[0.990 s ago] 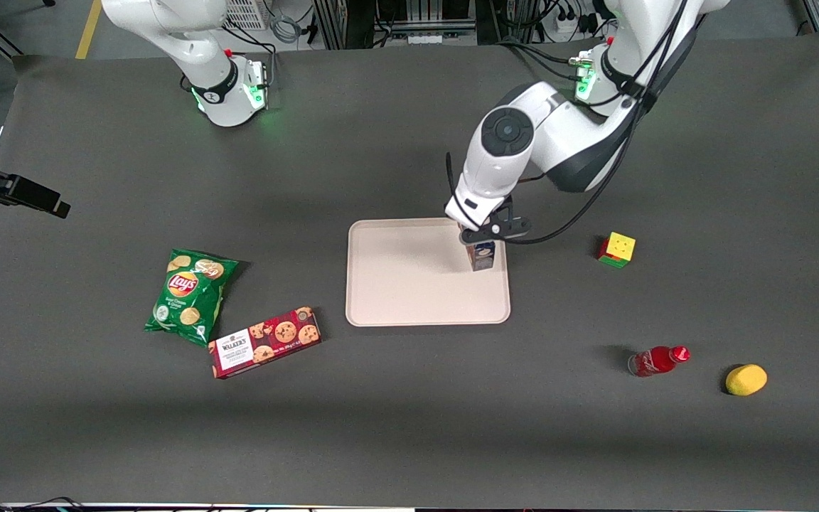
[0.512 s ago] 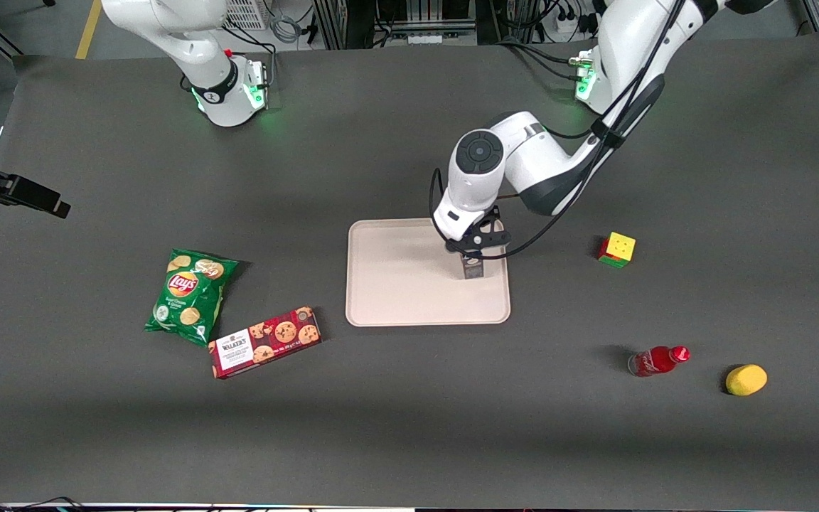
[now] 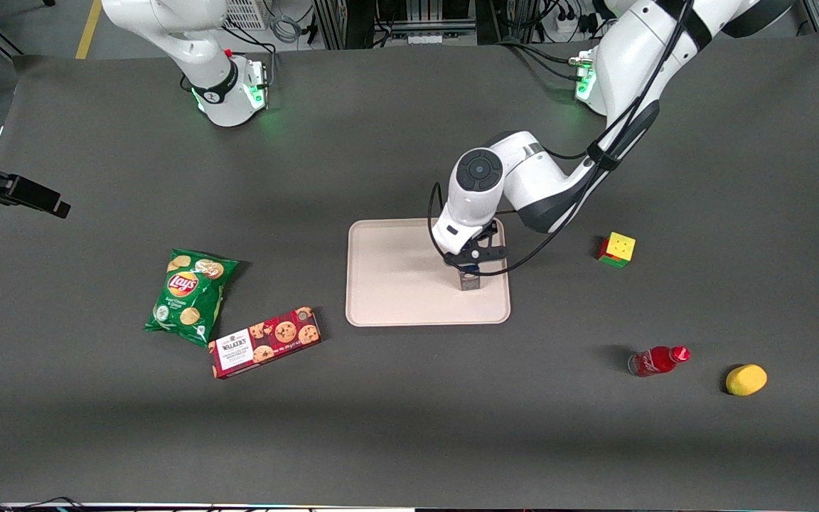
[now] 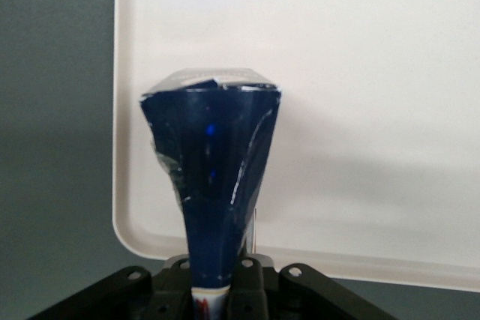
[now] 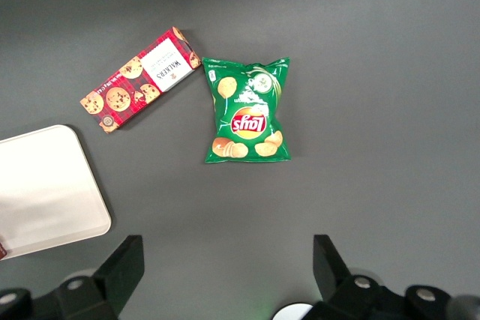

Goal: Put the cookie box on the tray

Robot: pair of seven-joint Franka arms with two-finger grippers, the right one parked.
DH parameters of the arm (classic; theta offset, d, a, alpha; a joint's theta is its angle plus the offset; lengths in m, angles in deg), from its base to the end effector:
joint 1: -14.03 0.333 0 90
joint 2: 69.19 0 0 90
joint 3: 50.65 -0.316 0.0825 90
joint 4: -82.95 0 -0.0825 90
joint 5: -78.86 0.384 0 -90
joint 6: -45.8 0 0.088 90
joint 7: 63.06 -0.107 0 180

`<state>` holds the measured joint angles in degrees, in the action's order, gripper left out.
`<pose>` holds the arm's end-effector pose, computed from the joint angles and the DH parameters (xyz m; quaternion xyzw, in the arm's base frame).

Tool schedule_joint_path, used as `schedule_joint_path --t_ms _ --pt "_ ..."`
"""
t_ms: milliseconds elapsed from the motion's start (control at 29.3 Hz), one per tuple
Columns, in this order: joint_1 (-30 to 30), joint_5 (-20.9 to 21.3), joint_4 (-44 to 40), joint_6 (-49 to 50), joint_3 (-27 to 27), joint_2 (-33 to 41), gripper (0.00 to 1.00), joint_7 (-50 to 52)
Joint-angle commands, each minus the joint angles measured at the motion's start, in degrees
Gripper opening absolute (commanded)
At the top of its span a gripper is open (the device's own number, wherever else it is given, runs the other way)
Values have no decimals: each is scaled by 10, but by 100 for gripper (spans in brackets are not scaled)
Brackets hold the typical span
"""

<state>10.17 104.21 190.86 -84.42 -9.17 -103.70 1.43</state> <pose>0.4673 -0.4192 0.2516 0.9978 0.0595 -0.0300 0.0070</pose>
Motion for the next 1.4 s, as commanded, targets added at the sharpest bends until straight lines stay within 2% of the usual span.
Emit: schedule_joint_path --t_ms 0,444,751,921,1126,1262,1365 --pt "-4 16 -10 -7 -5 -14 98 13" --pt "0 16 -26 13 -5 -4 100 10" --pt "3 5 -110 165 16 22 100 -19" --pt "8 -39 -156 242 14 60 100 -88" --pt "32 -100 -169 312 -2 141 100 -216" --pt "33 -124 -176 371 -50 202 100 -333" --pt "33 -166 -180 412 -103 248 100 -429"
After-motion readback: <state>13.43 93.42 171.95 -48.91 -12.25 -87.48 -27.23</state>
